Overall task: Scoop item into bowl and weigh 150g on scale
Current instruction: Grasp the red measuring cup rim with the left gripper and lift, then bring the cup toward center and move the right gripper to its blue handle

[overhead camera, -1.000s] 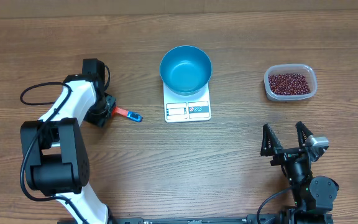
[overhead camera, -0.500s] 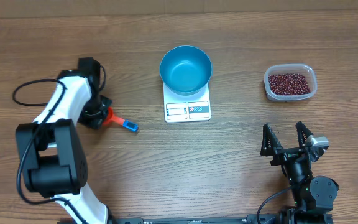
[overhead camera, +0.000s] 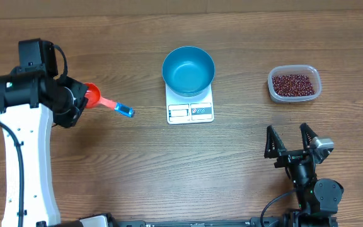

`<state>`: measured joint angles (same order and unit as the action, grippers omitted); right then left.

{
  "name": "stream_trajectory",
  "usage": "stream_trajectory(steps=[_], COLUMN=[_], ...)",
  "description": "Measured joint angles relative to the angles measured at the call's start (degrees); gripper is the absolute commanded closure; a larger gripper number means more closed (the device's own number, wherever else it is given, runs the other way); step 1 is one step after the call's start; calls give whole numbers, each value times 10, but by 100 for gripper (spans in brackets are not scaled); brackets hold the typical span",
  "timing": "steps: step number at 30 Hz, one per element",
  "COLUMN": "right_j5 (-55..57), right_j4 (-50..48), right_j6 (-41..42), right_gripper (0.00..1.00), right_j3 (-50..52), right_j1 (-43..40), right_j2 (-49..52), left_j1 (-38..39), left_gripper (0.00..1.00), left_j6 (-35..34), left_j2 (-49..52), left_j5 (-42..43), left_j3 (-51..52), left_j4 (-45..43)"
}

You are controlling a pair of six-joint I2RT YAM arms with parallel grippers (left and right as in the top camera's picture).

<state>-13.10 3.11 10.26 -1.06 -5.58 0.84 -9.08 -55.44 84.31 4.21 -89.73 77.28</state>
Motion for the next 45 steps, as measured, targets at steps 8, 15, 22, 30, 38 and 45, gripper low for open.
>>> stream_trajectory(steps=[8, 15, 22, 30, 38, 45], right_j5=[-87, -337, -433, -439, -430, -413], right_j4=[-4, 7, 3, 10, 11, 22], right_j6=[87, 404, 487, 388, 347, 336], right_gripper=[0, 0, 0, 0, 7, 5], right_j3=[0, 0, 0, 0, -2, -94], right_j1=[0, 0, 0, 0, 0, 0], right_j2=[0, 0, 0, 0, 0, 57], left_j1=[0, 0, 1, 64, 165, 209], left_gripper=[96, 96, 96, 96, 96, 96], left_j6=[17, 34, 62, 76, 57, 11], left_j2=[-7, -7, -7, -7, -7, -7], left_j5=[21, 53, 99, 120, 98, 56], left_j3=[0, 0, 0, 0, 0, 0], left_j4=[41, 46, 55, 54, 13, -24])
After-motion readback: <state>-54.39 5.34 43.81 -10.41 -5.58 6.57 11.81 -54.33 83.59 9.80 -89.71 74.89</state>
